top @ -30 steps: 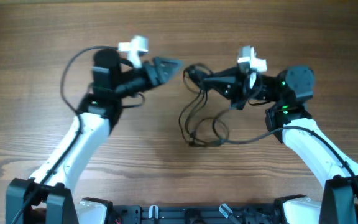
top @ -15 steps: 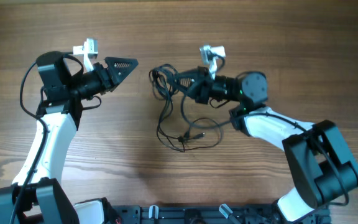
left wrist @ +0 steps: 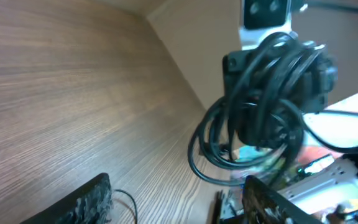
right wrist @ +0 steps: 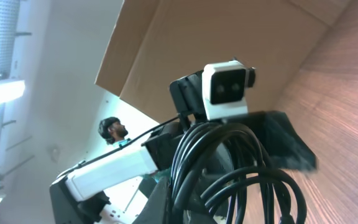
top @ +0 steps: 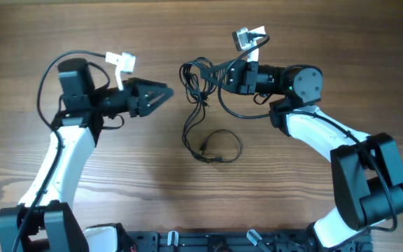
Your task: Untangle cables
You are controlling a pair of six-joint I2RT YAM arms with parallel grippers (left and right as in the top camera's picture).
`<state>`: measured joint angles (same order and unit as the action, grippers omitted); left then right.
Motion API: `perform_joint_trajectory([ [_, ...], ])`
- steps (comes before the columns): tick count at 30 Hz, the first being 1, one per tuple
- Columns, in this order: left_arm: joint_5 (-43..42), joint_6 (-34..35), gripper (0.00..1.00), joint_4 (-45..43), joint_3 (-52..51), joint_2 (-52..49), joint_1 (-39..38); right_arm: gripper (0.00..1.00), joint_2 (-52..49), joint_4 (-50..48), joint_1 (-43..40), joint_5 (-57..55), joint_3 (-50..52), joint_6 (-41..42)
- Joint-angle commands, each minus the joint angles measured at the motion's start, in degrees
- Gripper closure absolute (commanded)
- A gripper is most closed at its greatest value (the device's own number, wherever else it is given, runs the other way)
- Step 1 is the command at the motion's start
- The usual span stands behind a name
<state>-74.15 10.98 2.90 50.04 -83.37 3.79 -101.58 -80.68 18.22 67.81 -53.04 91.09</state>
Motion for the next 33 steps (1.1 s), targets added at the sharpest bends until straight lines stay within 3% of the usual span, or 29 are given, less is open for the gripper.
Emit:
perform_joint_trajectory([
  [1, 7.50, -3.28, 0.31, -0.46, -0.02, -0.17, -4.76, 0.96, -0.22, -2.25, 0.24, 1.81, -1.11, 3.63],
  [5, 10.34, -2.73, 0.30, -4.02, -0.02, -0.17, -9.44, 0.96, -0.22, -2.91, 0.31, 3.45, -1.11, 3.61],
  [7, 20.28, 4.22, 0.30, -4.90, -0.02, -0.22, -11.19, 0.96, -0.22, -2.93, 2.03, 4.35, -1.11, 3.39],
  [11, 28.63, 10.97, 0.25, -7.34, -0.02, -0.24, -13.46, 0.96, -0.22, -2.93, 4.87, 4.94, -1.11, 1.66],
  [13, 45.24, 20.02, 0.24, -3.58, -0.02, -0.46, -14.03, 0.96, -0.22, -3.17, 5.35, 5.42, -1.11, 1.92],
  [15, 59.95, 26.88, 0.15, 2.97, -0.02, -1.42, -13.22, 0.96, -0.22, -6.45, 5.33, 5.64, -1.11, 2.03],
  [16, 62.71, 28.35, 0.14, 4.96, -0.02, -1.88, -12.59, 0.96, -0.22, -7.82, 5.33, 5.66, -1.11, 1.95],
  [21, 63.71, 38.51, 0.05, 9.81, -0.02, -4.07, -4.33, 0.96, -0.22, -8.44, 3.08, 9.73, -1.11, 1.92],
  [27, 63.73, 38.99, 0.05, 17.75, -0.02, -4.07, 9.70, 0.96, -0.22, -8.44, -6.67, 13.49, -1.11, 1.77],
  [31, 63.10, 39.01, 0.05, 19.47, -0.02, -4.07, 13.88, 0.95, -0.22, -7.08, -13.49, 14.97, -1.05, -1.20],
  [32, 62.97, 39.01, 0.07, 19.45, -0.02, -4.07, 13.90, 0.96, -0.22, -4.59, -14.60, 15.58, -1.05, -4.76],
  [33, 61.35, 38.99, 0.27, 19.34, -0.02, -4.07, 13.75, 0.96, -0.22, -1.38, -14.88, 15.96, -1.05, -7.69],
])
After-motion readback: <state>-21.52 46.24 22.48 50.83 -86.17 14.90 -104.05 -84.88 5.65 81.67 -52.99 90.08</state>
